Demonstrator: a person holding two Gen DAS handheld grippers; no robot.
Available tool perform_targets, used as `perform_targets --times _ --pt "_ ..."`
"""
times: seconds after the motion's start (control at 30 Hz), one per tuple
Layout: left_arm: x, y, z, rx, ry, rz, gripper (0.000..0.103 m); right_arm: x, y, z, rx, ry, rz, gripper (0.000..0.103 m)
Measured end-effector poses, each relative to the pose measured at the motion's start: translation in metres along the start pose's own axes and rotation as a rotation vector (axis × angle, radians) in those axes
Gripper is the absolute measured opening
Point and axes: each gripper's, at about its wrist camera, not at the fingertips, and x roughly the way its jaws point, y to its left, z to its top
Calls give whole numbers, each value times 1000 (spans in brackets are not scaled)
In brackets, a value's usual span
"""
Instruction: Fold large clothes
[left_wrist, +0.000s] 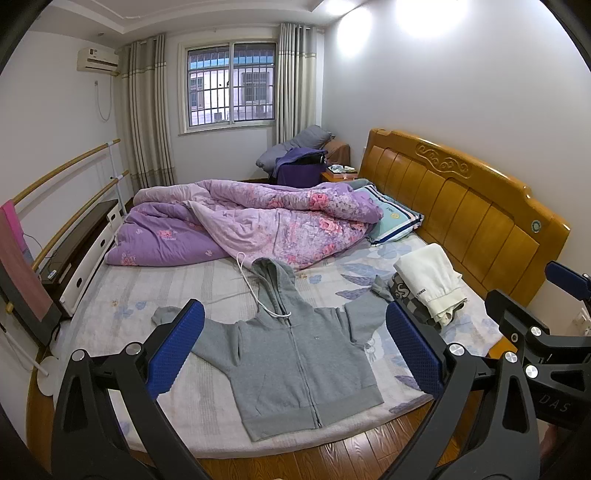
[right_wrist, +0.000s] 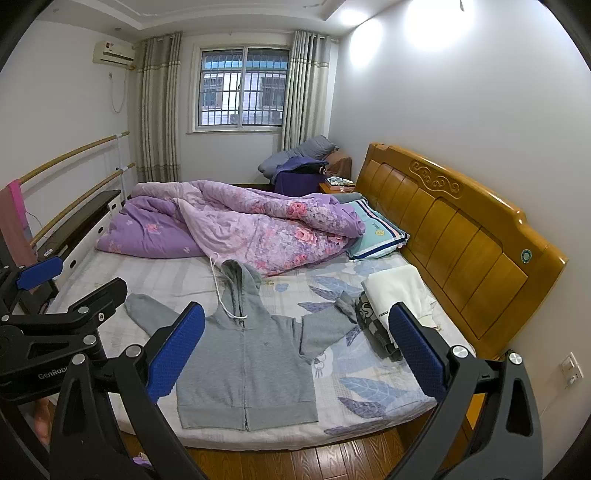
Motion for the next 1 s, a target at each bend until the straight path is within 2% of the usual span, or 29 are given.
perform_targets --times 0.4,0.43,0.6,1.0 --pt "6 1 -10 0 7 4 98 10 3 -1 0 11 0 96" --pt "22 10 -10 0 12 3 98 10 3 0 0 12 0 96" --pt "31 13 -11 -3 19 3 98 14 3 -4 -2 17 4 96" --pt "28 13 -10 1 22 14 98 18 5 -1 -5 24 9 96"
